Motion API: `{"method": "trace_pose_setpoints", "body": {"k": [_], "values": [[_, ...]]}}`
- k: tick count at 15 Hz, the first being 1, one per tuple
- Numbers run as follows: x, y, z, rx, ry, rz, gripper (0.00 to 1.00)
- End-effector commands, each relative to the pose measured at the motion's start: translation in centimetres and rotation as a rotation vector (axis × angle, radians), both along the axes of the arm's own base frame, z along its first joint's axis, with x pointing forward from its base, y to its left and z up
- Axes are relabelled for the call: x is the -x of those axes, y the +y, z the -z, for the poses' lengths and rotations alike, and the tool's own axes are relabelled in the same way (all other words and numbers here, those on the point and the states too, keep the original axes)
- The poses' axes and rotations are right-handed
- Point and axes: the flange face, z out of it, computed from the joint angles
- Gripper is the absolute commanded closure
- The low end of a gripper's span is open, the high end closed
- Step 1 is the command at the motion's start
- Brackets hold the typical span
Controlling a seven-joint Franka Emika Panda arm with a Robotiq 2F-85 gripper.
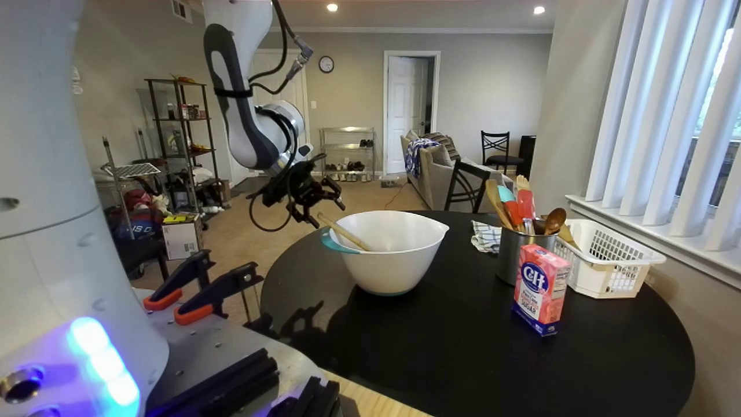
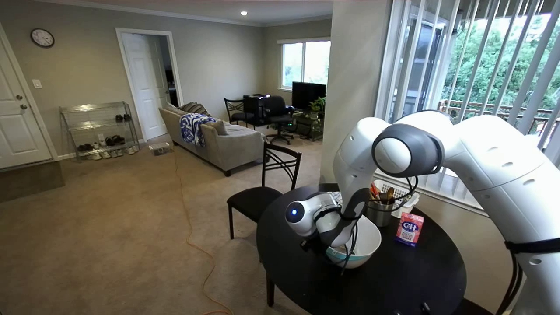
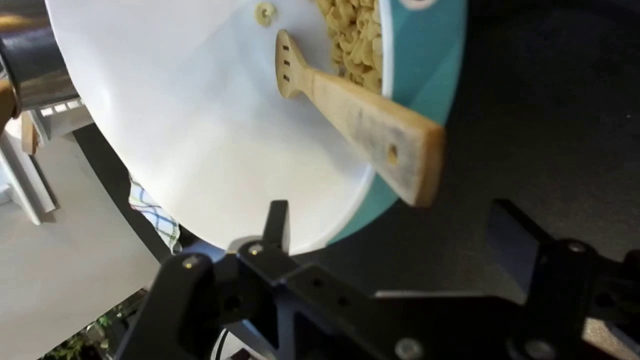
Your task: Use the wooden spoon to stir the bowl
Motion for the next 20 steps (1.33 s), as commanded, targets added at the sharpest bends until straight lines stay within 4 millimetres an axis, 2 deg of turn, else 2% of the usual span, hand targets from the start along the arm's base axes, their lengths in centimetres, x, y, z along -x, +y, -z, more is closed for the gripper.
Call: {"method": "trace_pose_setpoints", "body": {"k": [1,13,17,20], "values": [[1.5,0.4,-1.9,-0.027,-0.029,-0.024,0.0],[3.1,-0.4,-4.9,0.018,0.021,0.121,0.0],[3.7,-1.0,-4.8,0.005,0.062,0.146,0.0],[3.4,-1.8,-4.4,0.016,0.063,0.15,0.0]]}}
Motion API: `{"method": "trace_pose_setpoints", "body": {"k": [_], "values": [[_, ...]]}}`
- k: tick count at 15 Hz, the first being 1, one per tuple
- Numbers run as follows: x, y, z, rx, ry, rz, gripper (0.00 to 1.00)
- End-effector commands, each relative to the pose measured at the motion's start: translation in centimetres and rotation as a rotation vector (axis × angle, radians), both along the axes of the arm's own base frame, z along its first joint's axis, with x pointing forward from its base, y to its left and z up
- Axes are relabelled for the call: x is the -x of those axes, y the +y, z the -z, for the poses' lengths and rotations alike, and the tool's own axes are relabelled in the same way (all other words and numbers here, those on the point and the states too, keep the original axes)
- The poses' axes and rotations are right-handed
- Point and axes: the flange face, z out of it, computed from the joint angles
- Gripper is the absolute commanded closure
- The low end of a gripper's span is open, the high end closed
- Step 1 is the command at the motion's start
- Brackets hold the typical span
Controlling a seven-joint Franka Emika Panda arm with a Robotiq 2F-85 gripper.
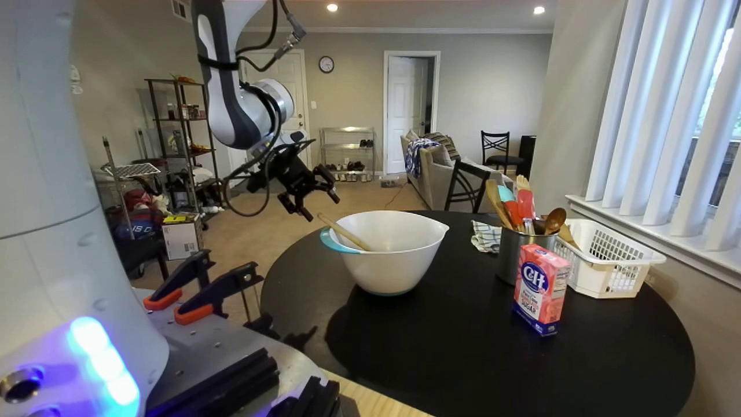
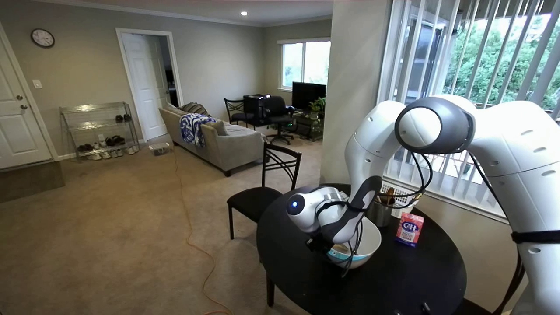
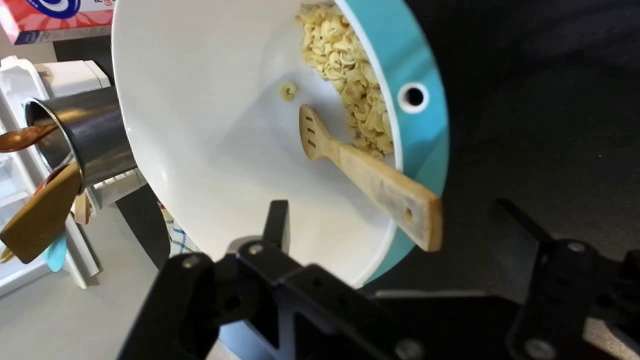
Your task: Use the wooden spoon to stir the bowl
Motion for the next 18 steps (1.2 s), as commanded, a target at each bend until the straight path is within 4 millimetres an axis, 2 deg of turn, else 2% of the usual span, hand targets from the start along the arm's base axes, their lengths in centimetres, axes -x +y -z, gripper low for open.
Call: {"method": "trace_pose_setpoints", "body": {"k": [1,7,15,16,18], "values": [[0.2,-1.2,-0.7,0.011,0.022,0.0,0.0],[-0.5,-0.8,0.1,0.028,0.026,-0.078,0.0],[-1.3,-2.7,1.7,0.082,0.063,-0.164,0.0],[-1.3,-2.9,1.8,0.086,0.059,-0.18,0.25],[-1.4,-3.0,1.9,0.088,0.056,-0.197,0.33]]}}
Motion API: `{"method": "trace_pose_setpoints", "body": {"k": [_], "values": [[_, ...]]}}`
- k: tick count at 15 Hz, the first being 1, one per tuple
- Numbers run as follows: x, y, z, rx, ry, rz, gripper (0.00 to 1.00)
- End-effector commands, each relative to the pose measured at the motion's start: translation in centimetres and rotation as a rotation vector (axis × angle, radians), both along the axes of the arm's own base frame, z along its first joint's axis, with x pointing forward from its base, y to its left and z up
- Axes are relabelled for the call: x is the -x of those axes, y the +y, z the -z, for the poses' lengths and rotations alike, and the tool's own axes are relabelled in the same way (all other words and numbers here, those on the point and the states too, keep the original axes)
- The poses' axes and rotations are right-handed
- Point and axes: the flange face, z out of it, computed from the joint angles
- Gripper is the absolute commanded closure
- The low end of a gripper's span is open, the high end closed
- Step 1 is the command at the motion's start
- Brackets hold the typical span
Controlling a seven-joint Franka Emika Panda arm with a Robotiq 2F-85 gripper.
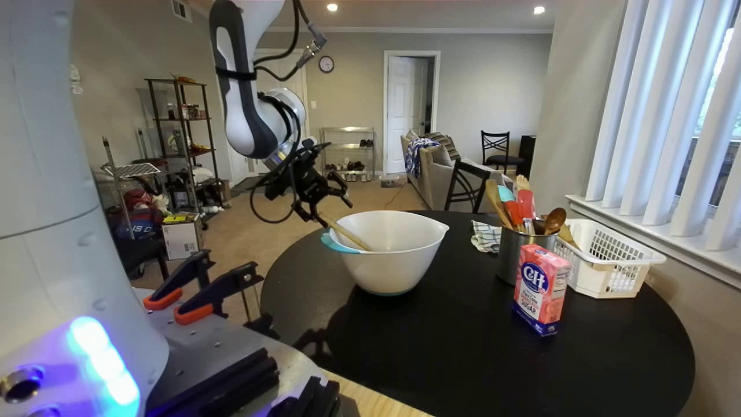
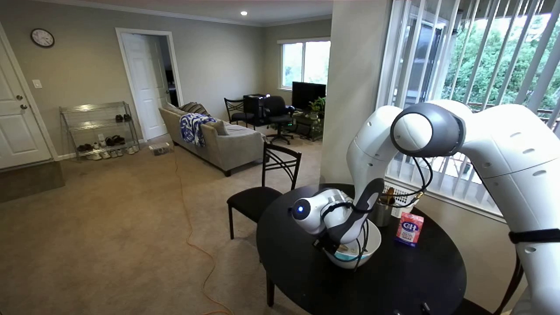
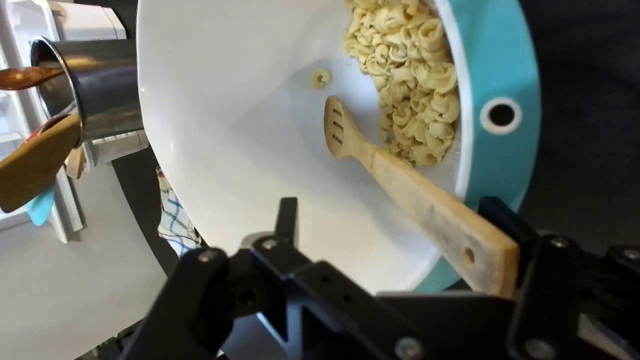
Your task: Use the wooden spoon to stir the bowl
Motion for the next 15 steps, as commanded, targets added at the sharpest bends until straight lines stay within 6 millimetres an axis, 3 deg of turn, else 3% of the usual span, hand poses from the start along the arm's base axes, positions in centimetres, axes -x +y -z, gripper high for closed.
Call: {"method": "trace_pose_setpoints", "body": {"k": [1,9,12,15], "values": [[-0.28,-0.51,0.04,-0.003,0.011,-0.055,0.42],[-0.11,-0.32,-0.2,-0.008,0.009,-0.066,0.93],[-0.36,-0.93,-0.42,-0.008,0.027,0.009,0.98],[-0.82,-1.23,-0.93,-0.015,0.021,0.057,0.95]]}}
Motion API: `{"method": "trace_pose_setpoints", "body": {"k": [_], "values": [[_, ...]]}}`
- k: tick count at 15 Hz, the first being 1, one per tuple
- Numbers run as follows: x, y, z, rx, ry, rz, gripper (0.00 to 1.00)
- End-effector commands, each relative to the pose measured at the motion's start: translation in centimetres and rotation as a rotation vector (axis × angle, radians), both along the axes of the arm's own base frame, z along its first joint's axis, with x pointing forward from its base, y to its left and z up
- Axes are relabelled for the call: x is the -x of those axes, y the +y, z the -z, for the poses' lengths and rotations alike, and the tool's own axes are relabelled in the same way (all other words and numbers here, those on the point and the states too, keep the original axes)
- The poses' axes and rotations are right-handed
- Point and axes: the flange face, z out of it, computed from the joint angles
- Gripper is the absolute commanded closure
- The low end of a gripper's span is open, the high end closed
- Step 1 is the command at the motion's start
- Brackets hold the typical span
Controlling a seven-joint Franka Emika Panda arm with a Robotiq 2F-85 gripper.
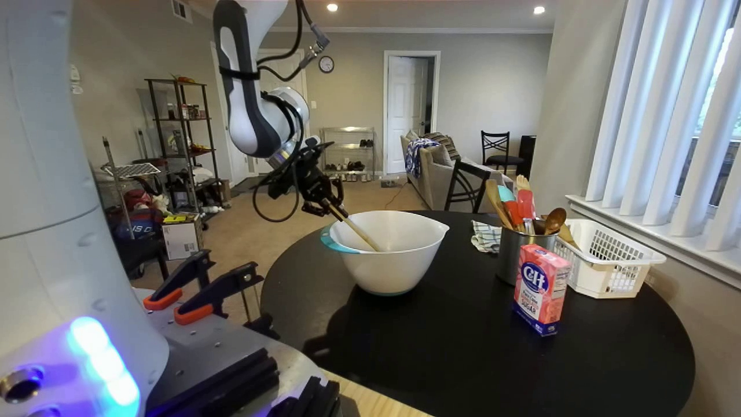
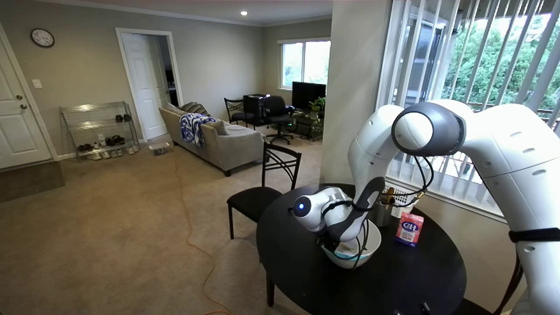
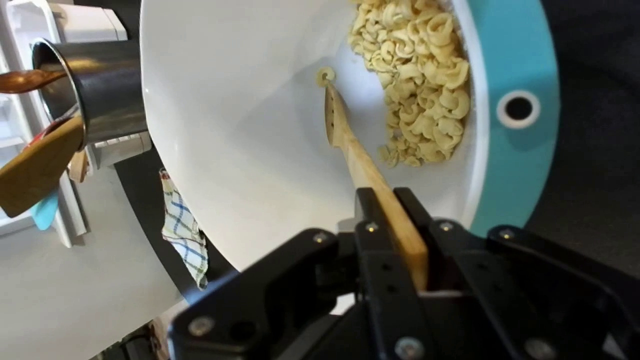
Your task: Use the wooden spoon to stir the bowl
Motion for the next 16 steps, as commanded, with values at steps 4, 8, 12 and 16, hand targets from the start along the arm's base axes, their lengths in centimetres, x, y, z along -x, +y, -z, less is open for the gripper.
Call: {"method": "trace_pose_setpoints", "body": {"k": [4,8,12,16], "values": [[-1.1,-1.6,-2.5,-0.035,0.011,0.109,0.95],[-2.3,-2.7,-7.0,-0.087,-0.052,0.199,0.95],[-3.1,-3.5,-11.7,-0.173,-0.073,0.319,0.95],[-3.0,-4.9,-13.3,-0.287,-0.051,0.539,0.95]]}}
